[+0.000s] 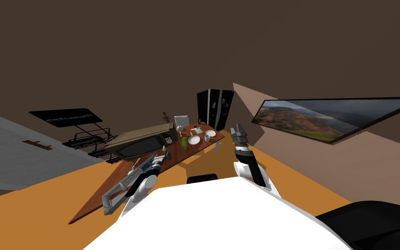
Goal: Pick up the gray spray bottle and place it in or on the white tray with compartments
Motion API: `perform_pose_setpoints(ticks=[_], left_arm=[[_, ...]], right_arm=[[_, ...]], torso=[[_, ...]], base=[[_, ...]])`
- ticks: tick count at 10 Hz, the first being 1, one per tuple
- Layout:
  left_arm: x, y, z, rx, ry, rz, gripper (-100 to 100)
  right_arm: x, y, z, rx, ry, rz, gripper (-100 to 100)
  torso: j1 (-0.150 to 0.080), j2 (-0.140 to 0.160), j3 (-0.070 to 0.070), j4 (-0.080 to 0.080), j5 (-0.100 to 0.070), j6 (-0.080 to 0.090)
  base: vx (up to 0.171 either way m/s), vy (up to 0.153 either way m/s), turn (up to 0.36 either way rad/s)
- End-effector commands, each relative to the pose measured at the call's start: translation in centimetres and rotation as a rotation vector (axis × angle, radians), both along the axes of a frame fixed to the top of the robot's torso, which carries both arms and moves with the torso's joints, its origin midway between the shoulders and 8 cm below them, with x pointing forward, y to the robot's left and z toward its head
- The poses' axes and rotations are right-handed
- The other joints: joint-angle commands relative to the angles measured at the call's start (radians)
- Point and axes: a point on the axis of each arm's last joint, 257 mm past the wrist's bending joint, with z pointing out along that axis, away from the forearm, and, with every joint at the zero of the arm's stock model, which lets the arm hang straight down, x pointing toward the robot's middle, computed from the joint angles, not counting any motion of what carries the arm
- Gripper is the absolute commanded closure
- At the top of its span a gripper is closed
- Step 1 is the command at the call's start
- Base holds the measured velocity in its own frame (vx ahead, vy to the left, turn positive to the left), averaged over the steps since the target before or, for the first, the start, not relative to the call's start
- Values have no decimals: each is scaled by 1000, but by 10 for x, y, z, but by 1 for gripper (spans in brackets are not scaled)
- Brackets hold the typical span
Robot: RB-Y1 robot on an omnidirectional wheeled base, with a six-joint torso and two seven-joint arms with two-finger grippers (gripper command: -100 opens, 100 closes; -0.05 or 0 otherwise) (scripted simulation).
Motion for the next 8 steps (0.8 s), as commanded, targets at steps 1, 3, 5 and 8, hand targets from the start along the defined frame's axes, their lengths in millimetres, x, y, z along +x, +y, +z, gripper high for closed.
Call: perform_pose_setpoints(ticks=[1, 3, 5, 8], left_arm=[[-13, 16, -19, -66, 35, 32, -100], [-30, 35, -39, -139, 70, 77, -100], [-38, 43, -47, -171, 85, 98, -100], [-66, 68, -71, -273, 124, 169, -100]], right_arm=[[0, 0, 0, 0, 0, 0, 0], [0, 0, 0, 0, 0, 0, 0], [0, 0, 0, 0, 0, 0, 0], [0, 0, 0, 0, 0, 0, 0]], torso=[[0, 0, 0, 0, 0, 0], [0, -2, -1, 0, 0, 0], [1, -3, -2, -1, 0, 0], [4, -1, -1, 0, 1, 0]], base=[[91, -88, 38], [114, -100, 26], [110, -73, 16], [99, -54, 13]])
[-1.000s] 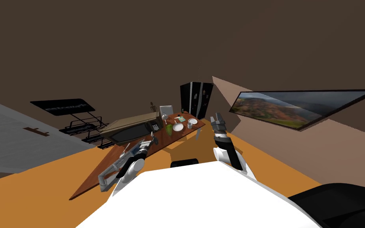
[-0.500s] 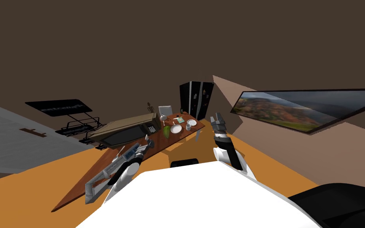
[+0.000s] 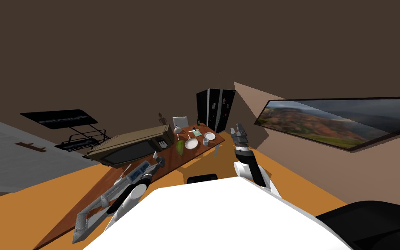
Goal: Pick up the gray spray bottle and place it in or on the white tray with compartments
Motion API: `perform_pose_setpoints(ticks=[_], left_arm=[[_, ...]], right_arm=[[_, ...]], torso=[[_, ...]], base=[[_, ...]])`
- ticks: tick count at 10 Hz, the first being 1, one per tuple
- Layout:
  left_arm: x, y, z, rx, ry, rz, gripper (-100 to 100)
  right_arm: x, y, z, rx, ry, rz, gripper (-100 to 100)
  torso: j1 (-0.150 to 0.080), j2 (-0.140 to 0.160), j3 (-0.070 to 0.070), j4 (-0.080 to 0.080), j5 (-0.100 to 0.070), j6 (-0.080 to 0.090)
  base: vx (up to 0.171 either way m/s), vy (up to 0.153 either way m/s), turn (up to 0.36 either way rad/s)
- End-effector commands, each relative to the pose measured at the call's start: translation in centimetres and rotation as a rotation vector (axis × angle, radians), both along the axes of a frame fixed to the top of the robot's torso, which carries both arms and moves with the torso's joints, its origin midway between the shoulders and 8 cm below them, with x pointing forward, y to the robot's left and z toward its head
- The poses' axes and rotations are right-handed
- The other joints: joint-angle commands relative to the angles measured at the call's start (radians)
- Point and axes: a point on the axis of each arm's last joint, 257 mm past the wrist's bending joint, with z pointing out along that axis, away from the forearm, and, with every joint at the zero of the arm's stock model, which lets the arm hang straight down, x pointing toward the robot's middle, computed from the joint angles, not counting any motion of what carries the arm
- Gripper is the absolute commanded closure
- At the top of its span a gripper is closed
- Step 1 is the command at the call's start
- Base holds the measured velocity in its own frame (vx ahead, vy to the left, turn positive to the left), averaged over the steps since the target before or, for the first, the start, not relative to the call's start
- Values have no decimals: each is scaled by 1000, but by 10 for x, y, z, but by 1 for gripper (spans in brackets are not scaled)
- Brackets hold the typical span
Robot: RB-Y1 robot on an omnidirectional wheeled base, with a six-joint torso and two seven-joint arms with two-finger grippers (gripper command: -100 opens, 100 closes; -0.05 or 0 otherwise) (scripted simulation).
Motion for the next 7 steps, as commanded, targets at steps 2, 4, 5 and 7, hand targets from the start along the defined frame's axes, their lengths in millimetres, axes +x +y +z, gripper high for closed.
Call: perform_pose_setpoints(ticks=[2, 4, 5, 7], left_arm=[[-1, 0, -1, -7, 2, 2, 0], [-1, 0, -1, -6, 2, 1, 100], [-1, 0, -1, -6, 2, 1, 100], [-1, 1, -1, -7, 2, 3, 100]], right_arm=[[0, 0, 0, 0, 0, 0, 0], [0, 0, 0, 0, 0, 0, 0], [0, 0, 0, 0, 0, 0, 0], [0, 0, 0, 0, 0, 0, 0]], torso=[[2, 3, 2, 0, 0, 0], [4, 7, 4, 1, 1, 0], [4, 8, 4, 2, 1, 0], [5, 8, 5, 2, 2, 1]], base=[[35, -18, 5], [3, -1, 0], [0, 0, 0], [0, -1, 5]])
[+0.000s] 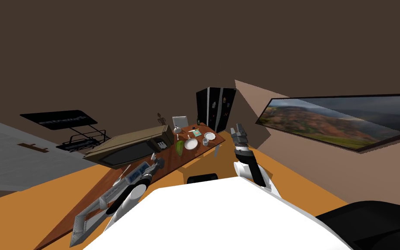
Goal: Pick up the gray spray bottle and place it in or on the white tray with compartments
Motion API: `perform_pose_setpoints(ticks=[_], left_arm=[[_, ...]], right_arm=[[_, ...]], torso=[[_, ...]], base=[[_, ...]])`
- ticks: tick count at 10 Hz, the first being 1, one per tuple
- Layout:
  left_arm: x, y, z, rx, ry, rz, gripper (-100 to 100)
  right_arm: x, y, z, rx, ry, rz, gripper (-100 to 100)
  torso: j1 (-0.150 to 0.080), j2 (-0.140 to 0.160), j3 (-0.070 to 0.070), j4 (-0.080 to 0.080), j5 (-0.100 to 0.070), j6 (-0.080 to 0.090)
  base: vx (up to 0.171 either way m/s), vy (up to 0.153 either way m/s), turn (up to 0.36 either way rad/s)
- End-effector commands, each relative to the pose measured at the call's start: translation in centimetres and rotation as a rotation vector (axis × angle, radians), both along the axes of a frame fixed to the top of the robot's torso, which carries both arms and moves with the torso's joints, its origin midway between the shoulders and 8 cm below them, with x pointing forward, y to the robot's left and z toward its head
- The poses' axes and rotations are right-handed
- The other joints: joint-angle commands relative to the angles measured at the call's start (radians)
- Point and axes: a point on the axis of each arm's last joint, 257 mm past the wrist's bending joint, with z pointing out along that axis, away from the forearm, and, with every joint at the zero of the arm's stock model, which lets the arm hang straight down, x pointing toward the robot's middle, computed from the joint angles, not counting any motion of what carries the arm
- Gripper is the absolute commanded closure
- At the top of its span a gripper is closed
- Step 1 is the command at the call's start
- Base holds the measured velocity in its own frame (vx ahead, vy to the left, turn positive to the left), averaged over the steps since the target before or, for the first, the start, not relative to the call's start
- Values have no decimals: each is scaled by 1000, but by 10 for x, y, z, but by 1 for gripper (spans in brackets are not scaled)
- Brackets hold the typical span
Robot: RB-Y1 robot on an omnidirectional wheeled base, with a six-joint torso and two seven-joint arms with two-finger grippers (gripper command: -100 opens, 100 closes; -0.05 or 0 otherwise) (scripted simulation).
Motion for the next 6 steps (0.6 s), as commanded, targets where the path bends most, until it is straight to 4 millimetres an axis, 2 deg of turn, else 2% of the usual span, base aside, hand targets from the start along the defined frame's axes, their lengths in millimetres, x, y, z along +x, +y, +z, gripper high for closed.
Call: perform_pose_setpoints(ticks=[1, 2, 3, 4, 5, 6], left_arm=[[0, 0, 0, 0, 0, 0, 100], [0, 0, 0, 0, 0, 0, 0], [0, 0, 0, 0, 0, 0, 100], [0, 0, 0, -1, 0, 0, 0], [-1, 8, 11, 9, -1, -10, 100], [-1, 14, 19, 15, -2, -17, 100]], right_arm=[[0, 0, 0, 0, 0, 0, 0], [0, 0, 0, 0, 0, 0, 0], [0, 0, 0, 0, 0, 0, 0], [0, 0, 0, 0, 0, 0, 0], [0, 0, 0, 0, 0, 0, 0], [0, 0, 0, 0, 0, 0, 0]], torso=[[0, 0, 0, 0, 0, 0], [1, -1, 0, 0, 0, 0], [1, -1, -1, 0, 0, 0], [1, -1, -1, 0, 0, 0], [1, -1, -1, 0, 0, 0], [-1, 2, 1, 0, -1, 0]], base=[[0, 0, 0], [0, 0, 0], [0, 0, 0], [0, 0, 0], [-62, -45, -27], [-114, -74, -27]])
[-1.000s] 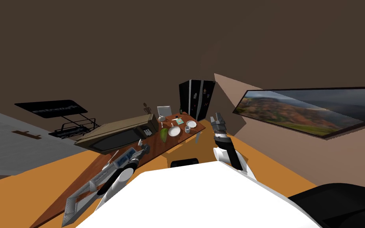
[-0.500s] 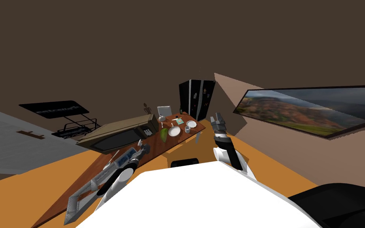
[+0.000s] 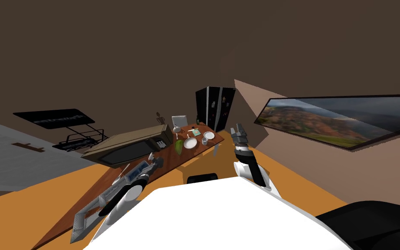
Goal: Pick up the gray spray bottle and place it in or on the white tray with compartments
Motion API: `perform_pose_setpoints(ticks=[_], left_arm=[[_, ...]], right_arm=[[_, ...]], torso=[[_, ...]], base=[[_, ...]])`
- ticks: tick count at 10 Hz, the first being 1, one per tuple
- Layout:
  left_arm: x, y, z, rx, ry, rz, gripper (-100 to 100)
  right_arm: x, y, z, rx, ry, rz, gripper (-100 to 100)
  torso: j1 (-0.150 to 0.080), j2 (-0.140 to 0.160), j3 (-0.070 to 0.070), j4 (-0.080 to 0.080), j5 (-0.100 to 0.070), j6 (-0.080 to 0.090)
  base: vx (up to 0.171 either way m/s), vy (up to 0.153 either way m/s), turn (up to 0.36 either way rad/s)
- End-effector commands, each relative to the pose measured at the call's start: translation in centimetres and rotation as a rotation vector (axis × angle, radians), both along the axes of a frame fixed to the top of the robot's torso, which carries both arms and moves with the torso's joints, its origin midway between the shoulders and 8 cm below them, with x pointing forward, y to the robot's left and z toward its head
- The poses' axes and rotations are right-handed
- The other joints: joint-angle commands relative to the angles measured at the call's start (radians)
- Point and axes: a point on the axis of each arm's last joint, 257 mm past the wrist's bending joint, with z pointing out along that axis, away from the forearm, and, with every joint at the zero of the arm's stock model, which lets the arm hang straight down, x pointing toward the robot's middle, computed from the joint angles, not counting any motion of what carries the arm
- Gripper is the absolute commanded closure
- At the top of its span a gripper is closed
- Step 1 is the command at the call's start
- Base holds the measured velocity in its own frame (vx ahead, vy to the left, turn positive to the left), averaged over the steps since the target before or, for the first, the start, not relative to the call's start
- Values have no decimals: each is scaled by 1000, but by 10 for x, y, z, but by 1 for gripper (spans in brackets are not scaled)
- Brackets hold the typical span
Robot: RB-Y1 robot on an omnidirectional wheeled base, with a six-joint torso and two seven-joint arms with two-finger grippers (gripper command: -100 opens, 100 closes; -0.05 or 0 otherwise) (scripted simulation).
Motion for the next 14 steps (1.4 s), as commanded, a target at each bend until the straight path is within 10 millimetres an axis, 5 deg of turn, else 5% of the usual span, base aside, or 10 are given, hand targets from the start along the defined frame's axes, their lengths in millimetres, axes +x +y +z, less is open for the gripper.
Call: perform_pose_setpoints(ticks=[1, 9, 14], left_arm=[[0, 7, 13, 7, -1, -14, 100], [-9, 30, 62, 28, 7, -61, 100], [-28, 39, 61, 20, 19, -39, 100]], right_arm=[[0, 0, 0, 0, 0, 0, 0], [0, 0, 0, 0, 0, 0, 0], [0, 0, 0, -1, 0, 0, 0]], torso=[[0, 0, 0, 0, 0, 0], [2, -1, 0, 0, -1, 0], [21, -8, -4, -1, 3, 0]], base=[[-142, -89, -16], [-91, -20, -6], [13, 216, 47]])
